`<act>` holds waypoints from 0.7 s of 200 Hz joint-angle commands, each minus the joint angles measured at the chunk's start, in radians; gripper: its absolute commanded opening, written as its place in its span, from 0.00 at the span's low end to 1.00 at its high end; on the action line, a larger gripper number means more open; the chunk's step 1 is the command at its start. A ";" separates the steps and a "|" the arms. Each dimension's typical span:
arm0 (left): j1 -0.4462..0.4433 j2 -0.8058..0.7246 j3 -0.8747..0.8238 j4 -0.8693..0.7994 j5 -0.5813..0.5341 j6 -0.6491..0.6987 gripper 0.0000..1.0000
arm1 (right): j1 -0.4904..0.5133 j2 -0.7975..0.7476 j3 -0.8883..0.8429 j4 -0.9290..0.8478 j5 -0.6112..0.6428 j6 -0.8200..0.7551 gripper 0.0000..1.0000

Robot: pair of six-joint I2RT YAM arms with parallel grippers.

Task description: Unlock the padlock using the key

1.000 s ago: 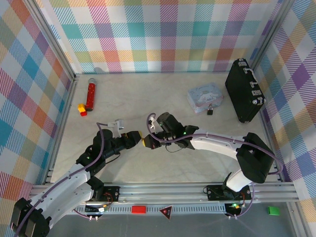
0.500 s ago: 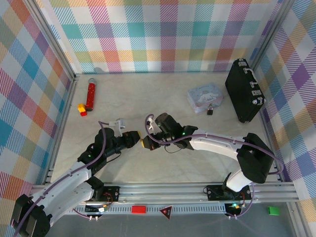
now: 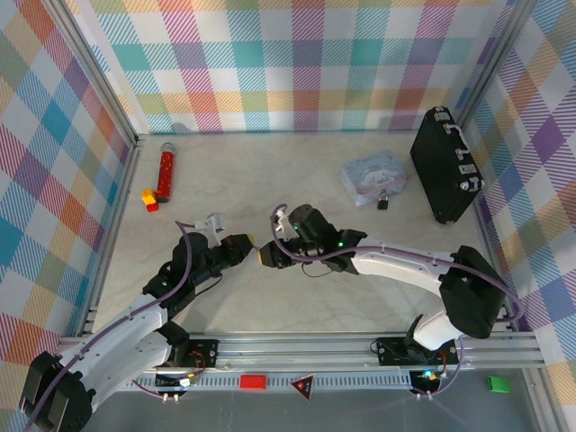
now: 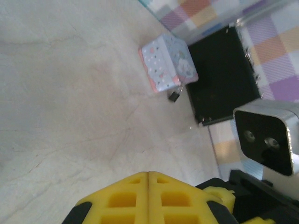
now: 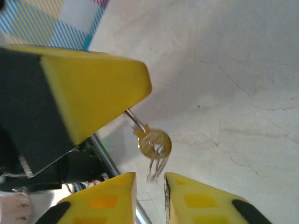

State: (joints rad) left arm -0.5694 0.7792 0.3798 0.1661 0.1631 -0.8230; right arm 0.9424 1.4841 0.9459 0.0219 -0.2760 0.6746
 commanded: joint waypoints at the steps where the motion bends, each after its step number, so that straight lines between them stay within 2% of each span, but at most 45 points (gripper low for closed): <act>1: -0.009 0.012 -0.022 0.115 -0.069 -0.088 0.00 | -0.077 -0.056 -0.100 0.242 -0.078 0.168 0.33; 15: -0.010 0.019 -0.014 0.119 -0.100 -0.107 0.00 | -0.120 -0.069 -0.156 0.384 -0.105 0.275 0.44; 30: -0.010 0.029 0.002 0.126 -0.109 -0.114 0.00 | -0.134 -0.081 -0.187 0.489 -0.102 0.337 0.48; 61: -0.010 0.075 0.041 0.152 -0.087 -0.122 0.00 | -0.141 -0.091 -0.218 0.544 -0.056 0.333 0.51; 91: -0.010 0.116 0.066 0.208 -0.027 -0.151 0.00 | -0.157 -0.038 -0.253 0.724 -0.104 0.391 0.51; 107: -0.010 0.137 0.087 0.231 0.020 -0.157 0.00 | -0.157 -0.013 -0.248 0.751 -0.123 0.398 0.59; 140: -0.012 0.149 0.111 0.243 0.048 -0.163 0.00 | -0.157 0.008 -0.239 0.797 -0.155 0.391 0.63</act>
State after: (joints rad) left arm -0.5694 0.9272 0.4507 0.3473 0.1619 -0.9730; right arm 0.7910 1.4769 0.7029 0.7063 -0.3843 1.0489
